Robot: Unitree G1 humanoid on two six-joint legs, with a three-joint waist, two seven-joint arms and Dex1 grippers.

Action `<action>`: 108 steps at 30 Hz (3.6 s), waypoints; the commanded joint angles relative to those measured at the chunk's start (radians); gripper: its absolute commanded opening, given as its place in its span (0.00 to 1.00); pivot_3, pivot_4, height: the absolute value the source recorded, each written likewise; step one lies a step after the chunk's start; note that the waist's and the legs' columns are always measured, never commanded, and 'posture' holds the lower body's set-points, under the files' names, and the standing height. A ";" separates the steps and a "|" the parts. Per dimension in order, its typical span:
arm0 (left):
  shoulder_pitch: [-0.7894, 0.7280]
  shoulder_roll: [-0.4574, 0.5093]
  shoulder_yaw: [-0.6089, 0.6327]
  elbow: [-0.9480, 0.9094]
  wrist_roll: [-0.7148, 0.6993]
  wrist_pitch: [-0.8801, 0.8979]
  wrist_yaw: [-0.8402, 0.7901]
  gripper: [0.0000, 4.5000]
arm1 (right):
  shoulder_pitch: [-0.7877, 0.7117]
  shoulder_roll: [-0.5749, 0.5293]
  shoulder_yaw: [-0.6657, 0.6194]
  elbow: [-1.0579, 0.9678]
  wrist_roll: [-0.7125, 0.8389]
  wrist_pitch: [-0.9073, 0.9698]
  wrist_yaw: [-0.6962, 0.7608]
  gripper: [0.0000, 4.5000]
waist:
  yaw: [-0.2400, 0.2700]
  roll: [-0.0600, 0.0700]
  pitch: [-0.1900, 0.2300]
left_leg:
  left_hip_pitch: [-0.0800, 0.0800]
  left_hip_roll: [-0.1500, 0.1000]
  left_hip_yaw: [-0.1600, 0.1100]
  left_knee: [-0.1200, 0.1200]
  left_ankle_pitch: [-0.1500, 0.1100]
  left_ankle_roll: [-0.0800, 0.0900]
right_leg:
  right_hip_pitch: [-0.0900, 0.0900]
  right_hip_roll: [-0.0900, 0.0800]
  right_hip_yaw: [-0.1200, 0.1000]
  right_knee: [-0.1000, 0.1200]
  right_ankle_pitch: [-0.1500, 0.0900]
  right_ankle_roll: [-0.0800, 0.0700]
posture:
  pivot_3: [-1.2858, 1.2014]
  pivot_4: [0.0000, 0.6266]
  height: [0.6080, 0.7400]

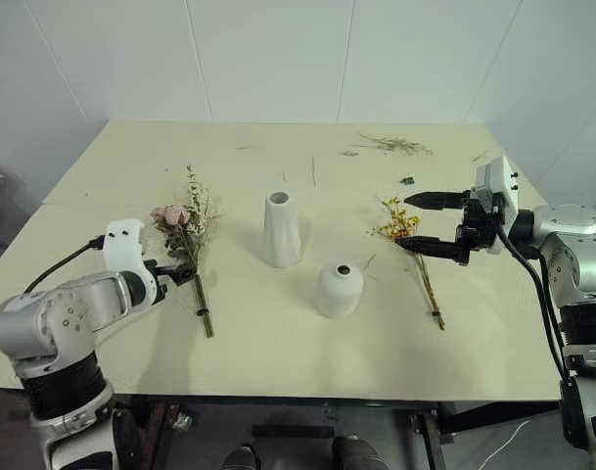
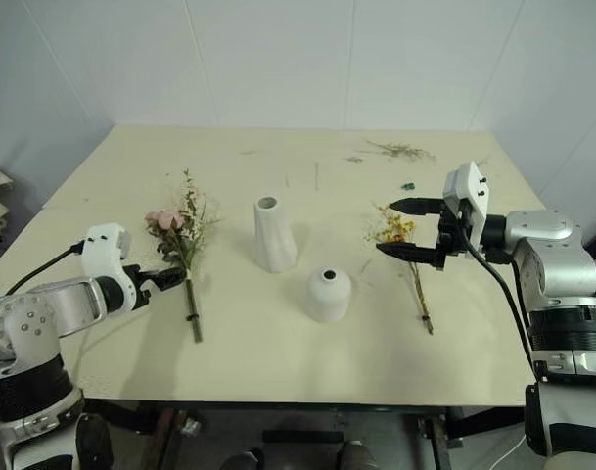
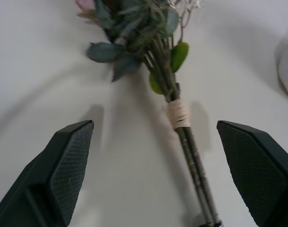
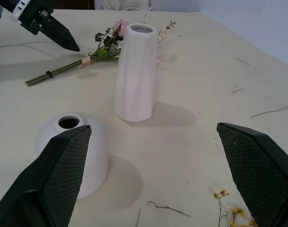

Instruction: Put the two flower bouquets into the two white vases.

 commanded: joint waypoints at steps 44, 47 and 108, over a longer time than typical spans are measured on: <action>-0.267 -0.008 -0.150 0.405 0.155 -0.936 -0.256 0.03 | 0.157 -0.060 -0.190 -0.270 0.105 0.151 -0.178 1.00 | 0.019 0.000 0.000 | -0.002 0.000 0.001 0.004 -0.001 -0.002 | 0.001 0.000 0.000 -0.002 0.001 0.001 | 0.52 0.24 1.00; -0.345 -0.022 -0.138 0.537 0.134 -1.143 -0.349 0.03 | 0.219 -0.073 -0.229 -0.344 0.139 0.187 -0.197 1.00 | 0.026 0.000 0.000 | -0.003 0.000 0.001 0.004 -0.001 -0.002 | 0.001 0.000 0.000 -0.003 0.001 0.002 | 0.52 0.24 1.00; -0.698 -0.160 -0.113 1.425 0.031 -1.682 -1.173 0.03 | 0.706 -0.110 -0.552 -0.774 0.374 0.287 -0.416 1.00 | 0.038 -0.001 0.001 | -0.003 0.000 0.002 0.008 -0.003 0.003 | 0.002 0.000 0.000 -0.004 0.002 0.003 | 0.52 0.24 1.00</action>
